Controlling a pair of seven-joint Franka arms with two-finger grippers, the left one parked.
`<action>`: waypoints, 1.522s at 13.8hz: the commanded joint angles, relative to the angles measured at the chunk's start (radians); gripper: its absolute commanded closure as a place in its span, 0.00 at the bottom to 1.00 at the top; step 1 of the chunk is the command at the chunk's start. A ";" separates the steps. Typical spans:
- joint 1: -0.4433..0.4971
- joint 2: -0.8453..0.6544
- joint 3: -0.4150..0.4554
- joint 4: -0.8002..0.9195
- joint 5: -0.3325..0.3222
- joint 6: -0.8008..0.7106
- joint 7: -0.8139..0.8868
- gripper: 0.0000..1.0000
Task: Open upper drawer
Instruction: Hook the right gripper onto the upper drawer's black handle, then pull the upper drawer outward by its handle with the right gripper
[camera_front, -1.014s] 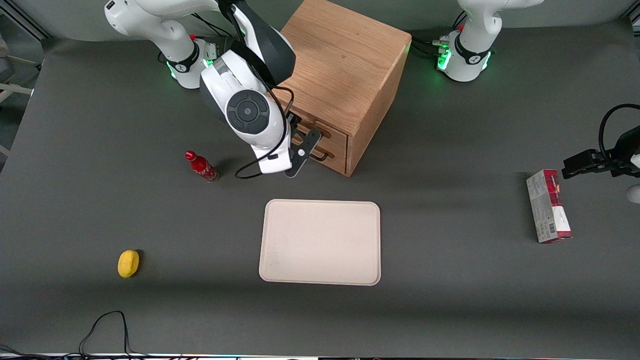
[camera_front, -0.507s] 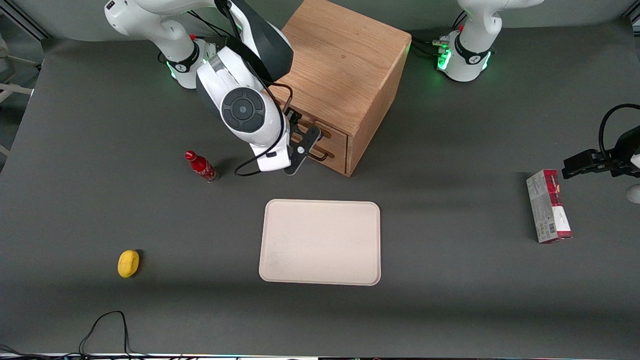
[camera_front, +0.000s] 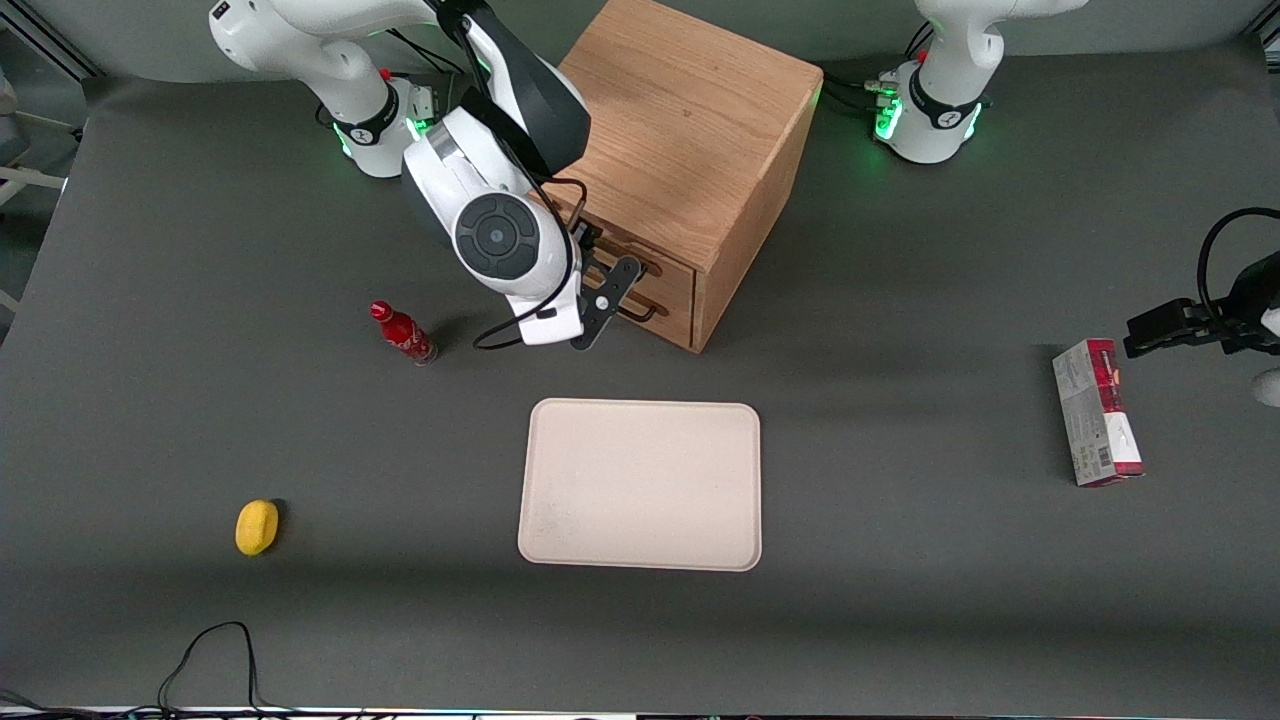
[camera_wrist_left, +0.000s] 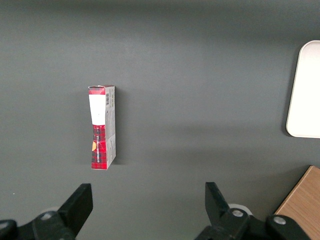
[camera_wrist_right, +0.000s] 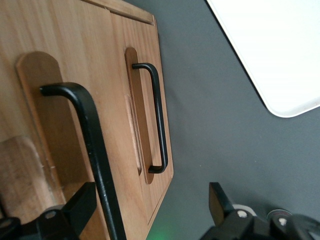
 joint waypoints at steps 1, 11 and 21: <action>0.005 0.020 -0.005 -0.007 0.031 0.011 -0.028 0.00; -0.035 0.068 -0.010 0.034 0.010 0.047 -0.029 0.00; -0.165 0.115 -0.011 0.120 0.010 0.047 -0.095 0.00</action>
